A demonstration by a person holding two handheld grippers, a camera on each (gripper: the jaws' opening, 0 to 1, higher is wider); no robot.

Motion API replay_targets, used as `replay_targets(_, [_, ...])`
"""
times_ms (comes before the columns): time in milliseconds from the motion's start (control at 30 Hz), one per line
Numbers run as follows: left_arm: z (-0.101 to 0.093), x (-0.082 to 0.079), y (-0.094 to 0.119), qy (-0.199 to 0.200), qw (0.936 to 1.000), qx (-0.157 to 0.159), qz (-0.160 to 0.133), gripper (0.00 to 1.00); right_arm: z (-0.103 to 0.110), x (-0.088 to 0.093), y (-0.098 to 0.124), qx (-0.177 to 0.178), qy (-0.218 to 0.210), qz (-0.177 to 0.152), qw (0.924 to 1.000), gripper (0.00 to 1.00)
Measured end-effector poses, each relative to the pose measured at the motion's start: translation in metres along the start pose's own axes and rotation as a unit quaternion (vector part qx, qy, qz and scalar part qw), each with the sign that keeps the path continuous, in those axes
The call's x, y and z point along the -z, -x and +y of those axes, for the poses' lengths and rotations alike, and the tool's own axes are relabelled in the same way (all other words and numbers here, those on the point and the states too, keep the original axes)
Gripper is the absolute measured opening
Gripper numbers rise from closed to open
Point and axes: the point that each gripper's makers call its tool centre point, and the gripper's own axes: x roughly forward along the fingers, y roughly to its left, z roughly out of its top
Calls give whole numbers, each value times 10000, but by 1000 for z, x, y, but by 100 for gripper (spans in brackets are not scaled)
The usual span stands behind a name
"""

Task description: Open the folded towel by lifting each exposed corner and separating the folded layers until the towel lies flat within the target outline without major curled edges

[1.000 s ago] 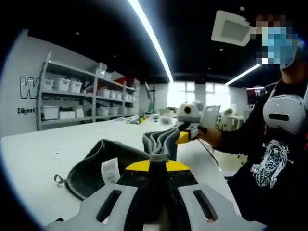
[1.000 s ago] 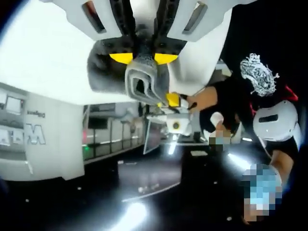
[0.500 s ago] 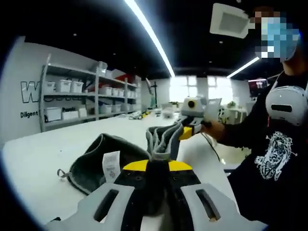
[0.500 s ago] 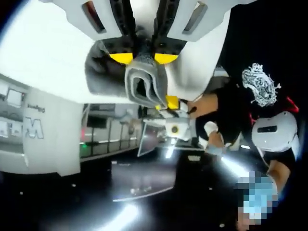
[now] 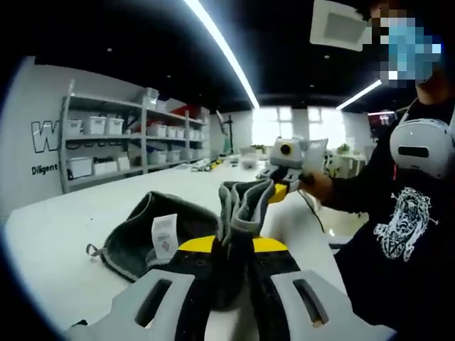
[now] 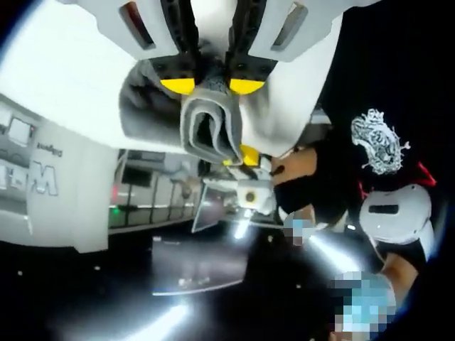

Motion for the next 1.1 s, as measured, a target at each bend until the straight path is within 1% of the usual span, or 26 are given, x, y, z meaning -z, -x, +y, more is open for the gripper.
replay_targets(100, [-4,2,2,-29,10000,11,38,16,6,3,1,-54,79,88,9999,10])
replay_targets(167, [-9,5,3,-32,10000,72,47,16,10,4,2,-85,131,138,9998,11])
replay_targets(333, [-16,15,3,58,9998,152,121,16,14,13,5,-133,187,289,9993,12])
replay_targets(400, [-17,17,4,88,9997,171,134,16,16,17,6,-162,204,352,9990,13])
replay_targets(500, [-24,21,4,126,9995,233,162,16,22,23,8,-200,250,448,9985,14])
replay_targets(600, [-33,29,4,139,9990,339,248,16,27,28,9,-231,294,531,9979,14])
replay_targets(867, [-47,44,3,257,9978,449,407,15,42,48,8,-415,485,789,9948,14])
replay_targets(1100, [-55,57,5,409,9955,556,653,15,51,55,10,-563,455,910,9932,17])
